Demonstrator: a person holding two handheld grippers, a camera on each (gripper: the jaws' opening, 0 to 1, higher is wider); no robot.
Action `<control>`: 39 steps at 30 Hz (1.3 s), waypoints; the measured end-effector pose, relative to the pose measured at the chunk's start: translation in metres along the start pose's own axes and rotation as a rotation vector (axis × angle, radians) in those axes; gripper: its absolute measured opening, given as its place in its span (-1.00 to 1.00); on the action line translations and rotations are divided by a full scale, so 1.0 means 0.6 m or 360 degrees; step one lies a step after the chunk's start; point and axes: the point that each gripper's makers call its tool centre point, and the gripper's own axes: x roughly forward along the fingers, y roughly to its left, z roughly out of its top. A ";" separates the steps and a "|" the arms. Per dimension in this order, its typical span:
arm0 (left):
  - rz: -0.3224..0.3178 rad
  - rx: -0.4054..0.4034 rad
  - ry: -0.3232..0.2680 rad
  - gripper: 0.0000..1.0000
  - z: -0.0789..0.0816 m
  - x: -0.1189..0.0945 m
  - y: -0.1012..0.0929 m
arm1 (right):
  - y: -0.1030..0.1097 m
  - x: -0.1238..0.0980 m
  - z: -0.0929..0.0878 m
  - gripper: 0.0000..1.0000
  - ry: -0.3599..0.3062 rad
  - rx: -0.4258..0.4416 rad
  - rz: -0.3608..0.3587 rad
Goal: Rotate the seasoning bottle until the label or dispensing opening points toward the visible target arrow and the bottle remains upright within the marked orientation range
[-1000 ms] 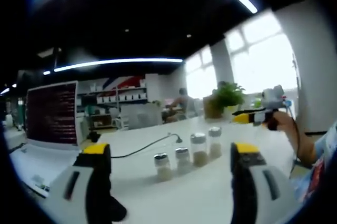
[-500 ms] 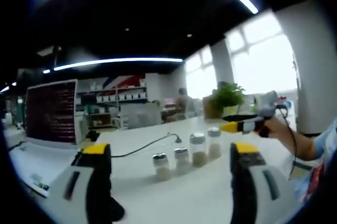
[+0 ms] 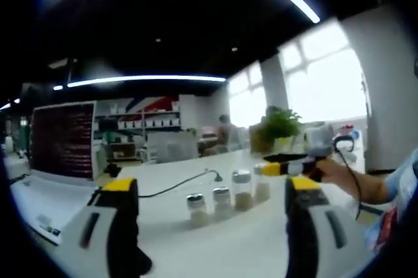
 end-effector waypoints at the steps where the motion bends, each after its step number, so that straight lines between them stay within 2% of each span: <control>1: -0.0002 0.0000 0.0002 0.97 0.000 0.000 0.000 | 0.000 0.003 -0.002 0.35 0.0005 -0.0004 -0.0006; 10: -0.0008 -0.0001 0.0011 0.97 -0.004 0.002 -0.001 | -0.009 0.032 -0.023 0.31 0.0054 -0.0052 -0.0087; 19: -0.0002 -0.0006 0.0015 0.97 -0.007 0.004 0.000 | -0.012 0.052 -0.038 0.24 0.0091 -0.0084 -0.0102; 39: -0.0009 -0.0006 0.0024 0.95 -0.009 0.005 0.001 | -0.019 0.070 -0.049 0.18 0.0103 -0.0088 -0.0164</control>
